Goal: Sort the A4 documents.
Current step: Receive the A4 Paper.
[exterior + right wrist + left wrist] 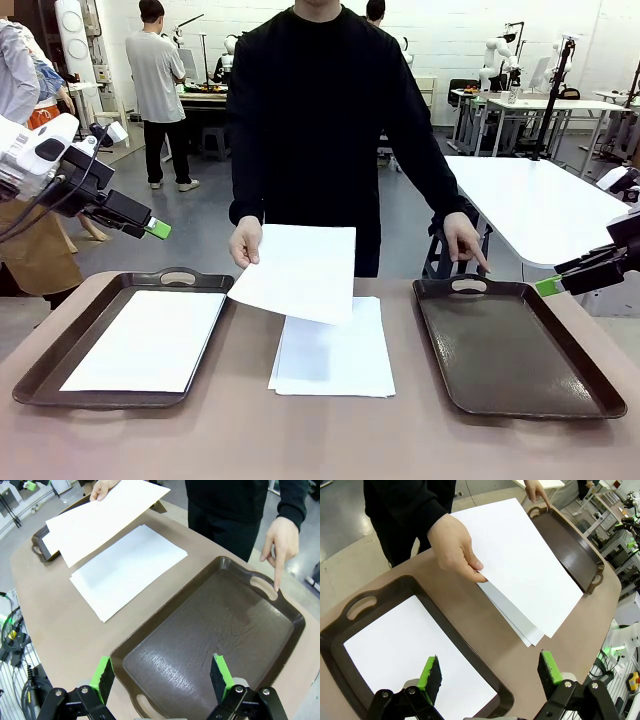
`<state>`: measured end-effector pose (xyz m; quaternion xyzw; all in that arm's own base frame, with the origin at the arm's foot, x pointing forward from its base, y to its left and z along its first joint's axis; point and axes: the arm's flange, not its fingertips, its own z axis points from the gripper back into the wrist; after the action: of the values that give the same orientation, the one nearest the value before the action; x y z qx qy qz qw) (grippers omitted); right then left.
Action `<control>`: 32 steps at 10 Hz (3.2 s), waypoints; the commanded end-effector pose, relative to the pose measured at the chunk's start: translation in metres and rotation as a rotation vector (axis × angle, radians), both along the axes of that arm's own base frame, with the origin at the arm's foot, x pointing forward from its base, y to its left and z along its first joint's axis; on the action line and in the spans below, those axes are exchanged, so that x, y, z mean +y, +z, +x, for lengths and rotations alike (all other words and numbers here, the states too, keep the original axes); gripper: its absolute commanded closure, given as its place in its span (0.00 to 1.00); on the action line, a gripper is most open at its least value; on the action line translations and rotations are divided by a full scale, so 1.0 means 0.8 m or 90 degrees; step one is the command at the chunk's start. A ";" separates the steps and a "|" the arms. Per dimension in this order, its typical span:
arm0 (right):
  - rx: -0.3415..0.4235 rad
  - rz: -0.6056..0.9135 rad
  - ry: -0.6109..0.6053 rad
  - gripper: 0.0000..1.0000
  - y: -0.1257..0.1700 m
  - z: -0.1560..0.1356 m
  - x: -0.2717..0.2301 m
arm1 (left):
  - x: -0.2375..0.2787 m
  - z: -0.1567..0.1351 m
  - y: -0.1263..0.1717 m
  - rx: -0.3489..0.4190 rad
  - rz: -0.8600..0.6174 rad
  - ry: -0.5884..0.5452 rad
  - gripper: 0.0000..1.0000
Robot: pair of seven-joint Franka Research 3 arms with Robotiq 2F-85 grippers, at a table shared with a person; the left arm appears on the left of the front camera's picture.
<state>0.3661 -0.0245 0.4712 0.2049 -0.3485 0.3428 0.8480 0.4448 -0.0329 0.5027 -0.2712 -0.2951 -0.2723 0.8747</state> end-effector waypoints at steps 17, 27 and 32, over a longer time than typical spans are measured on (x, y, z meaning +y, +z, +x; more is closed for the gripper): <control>0.400 0.274 0.084 0.00 -0.101 0.075 0.162 | 0.001 -0.001 0.002 -0.003 -0.004 -0.001 0.00; 0.411 0.461 -0.009 0.00 -0.124 0.161 0.287 | 0.001 -0.001 0.002 -0.003 -0.004 -0.001 0.00; 0.447 0.540 -0.066 0.00 -0.138 0.200 0.297 | 0.001 -0.001 0.002 -0.003 -0.004 -0.001 0.00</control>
<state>0.5180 0.2080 0.3641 0.6048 -0.1571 0.0708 0.7775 0.4448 -0.0330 0.5034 -0.2704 -0.2957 -0.2726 0.8747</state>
